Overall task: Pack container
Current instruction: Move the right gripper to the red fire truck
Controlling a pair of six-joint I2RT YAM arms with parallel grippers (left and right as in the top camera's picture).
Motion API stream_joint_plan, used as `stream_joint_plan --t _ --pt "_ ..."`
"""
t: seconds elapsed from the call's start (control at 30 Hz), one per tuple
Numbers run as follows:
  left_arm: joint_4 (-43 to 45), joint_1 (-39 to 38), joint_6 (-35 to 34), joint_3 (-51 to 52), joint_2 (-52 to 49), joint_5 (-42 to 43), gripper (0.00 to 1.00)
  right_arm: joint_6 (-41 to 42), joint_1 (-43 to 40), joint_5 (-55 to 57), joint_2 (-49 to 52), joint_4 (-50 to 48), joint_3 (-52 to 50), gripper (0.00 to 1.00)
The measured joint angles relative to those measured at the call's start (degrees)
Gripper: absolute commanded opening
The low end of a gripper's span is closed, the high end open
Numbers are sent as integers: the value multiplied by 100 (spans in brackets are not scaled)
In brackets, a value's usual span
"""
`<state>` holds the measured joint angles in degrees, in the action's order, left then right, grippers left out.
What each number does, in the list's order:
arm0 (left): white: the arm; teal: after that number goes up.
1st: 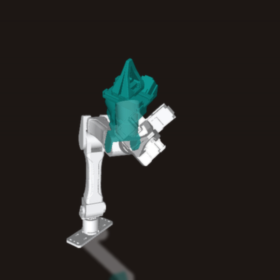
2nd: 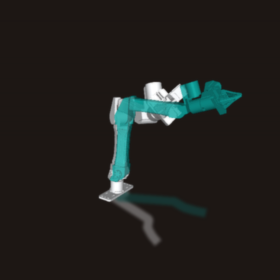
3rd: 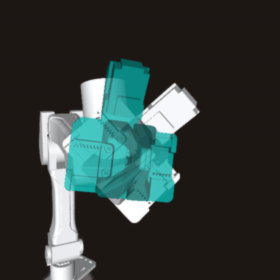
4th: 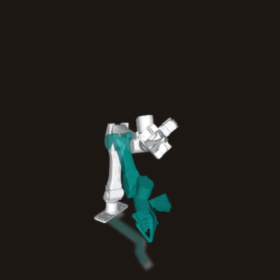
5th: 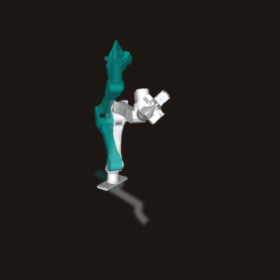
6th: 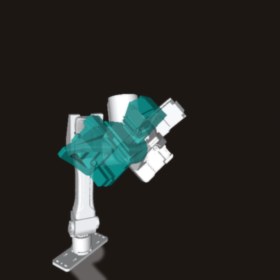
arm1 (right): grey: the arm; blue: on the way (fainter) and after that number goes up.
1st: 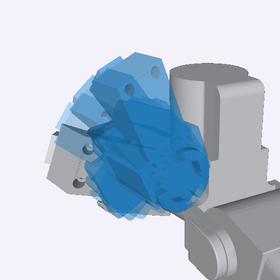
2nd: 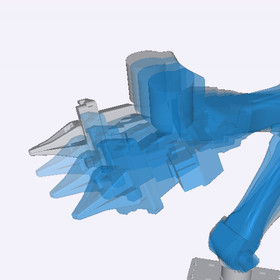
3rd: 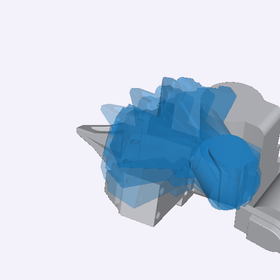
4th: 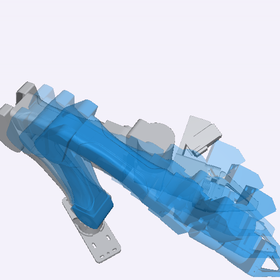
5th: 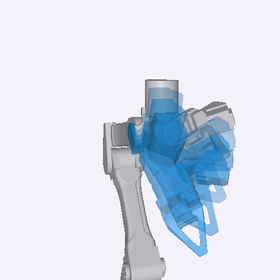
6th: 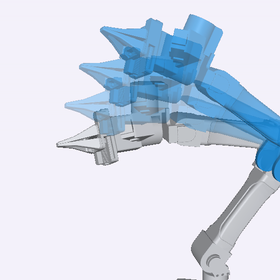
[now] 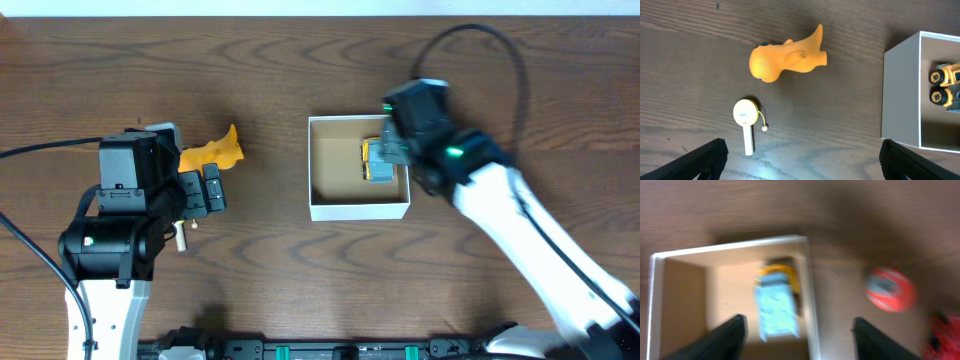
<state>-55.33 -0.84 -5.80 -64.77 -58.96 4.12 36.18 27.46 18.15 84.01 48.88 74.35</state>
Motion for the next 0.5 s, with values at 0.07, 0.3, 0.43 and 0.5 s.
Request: stream_joint_plan --t 0.07,0.3,0.43,0.5 --pt "-7 0 2 2 0 0 98 367 -334 70 -400 455 2 99" --pt "-7 0 0 2 -4 0 98 776 -2179 101 -1174 1635 61 99" --pt "-4 0 0 2 -4 0 98 446 -3152 -216 -966 1729 -76 99" --pt "-7 0 2 2 -4 0 98 254 -3486 -409 -822 1609 -299 99"
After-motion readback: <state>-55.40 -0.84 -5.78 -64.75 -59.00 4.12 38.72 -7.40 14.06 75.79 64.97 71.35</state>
